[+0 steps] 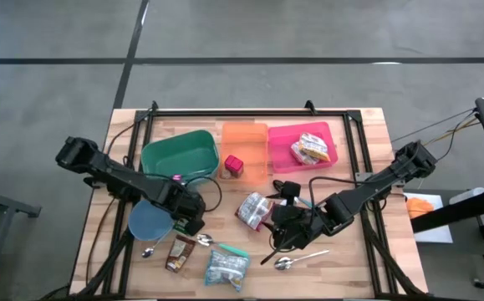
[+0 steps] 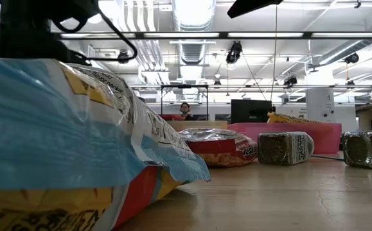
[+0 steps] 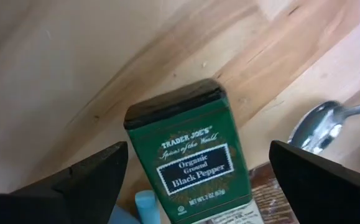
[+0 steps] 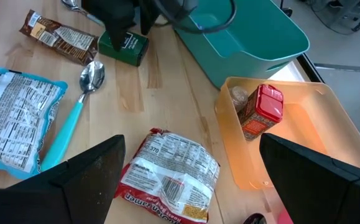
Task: Pick & Place Food Item
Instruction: Put the green seasoning can into the orange bin
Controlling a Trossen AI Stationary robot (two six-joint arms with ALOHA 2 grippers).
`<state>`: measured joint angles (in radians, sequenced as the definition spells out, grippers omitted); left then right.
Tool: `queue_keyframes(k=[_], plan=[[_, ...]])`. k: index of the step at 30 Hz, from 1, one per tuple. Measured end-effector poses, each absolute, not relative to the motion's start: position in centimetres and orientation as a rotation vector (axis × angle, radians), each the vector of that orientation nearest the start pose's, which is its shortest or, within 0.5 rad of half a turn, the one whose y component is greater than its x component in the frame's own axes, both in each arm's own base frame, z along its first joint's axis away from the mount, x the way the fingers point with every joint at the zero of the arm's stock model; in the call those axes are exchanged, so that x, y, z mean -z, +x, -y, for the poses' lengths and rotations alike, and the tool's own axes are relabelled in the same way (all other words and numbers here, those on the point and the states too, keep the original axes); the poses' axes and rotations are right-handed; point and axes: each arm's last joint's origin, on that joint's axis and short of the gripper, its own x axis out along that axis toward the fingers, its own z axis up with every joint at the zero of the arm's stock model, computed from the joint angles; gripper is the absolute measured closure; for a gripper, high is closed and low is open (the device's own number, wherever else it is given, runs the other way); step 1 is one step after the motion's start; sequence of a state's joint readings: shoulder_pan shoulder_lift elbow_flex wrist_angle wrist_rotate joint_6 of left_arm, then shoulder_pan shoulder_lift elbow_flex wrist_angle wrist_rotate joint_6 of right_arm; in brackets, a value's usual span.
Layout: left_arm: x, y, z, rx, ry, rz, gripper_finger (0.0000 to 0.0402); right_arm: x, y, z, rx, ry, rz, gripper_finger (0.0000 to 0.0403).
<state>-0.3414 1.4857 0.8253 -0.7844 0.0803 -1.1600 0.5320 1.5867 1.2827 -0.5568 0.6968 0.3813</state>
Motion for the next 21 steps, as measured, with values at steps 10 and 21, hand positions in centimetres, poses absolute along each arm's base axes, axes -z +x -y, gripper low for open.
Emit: queue_keyframes(k=[10,21], plan=[[-15.0,23.3,8.7,-0.519,-0.736,-1.485,0.0011,-28.3,29.8,-15.4,0.282,-0.132,-0.655,0.0035],[-14.1,23.5,8.8,-0.538,-0.722,-1.508,0.0011,-28.3,29.8,-15.4,0.282,-0.131,-0.654,0.0035]])
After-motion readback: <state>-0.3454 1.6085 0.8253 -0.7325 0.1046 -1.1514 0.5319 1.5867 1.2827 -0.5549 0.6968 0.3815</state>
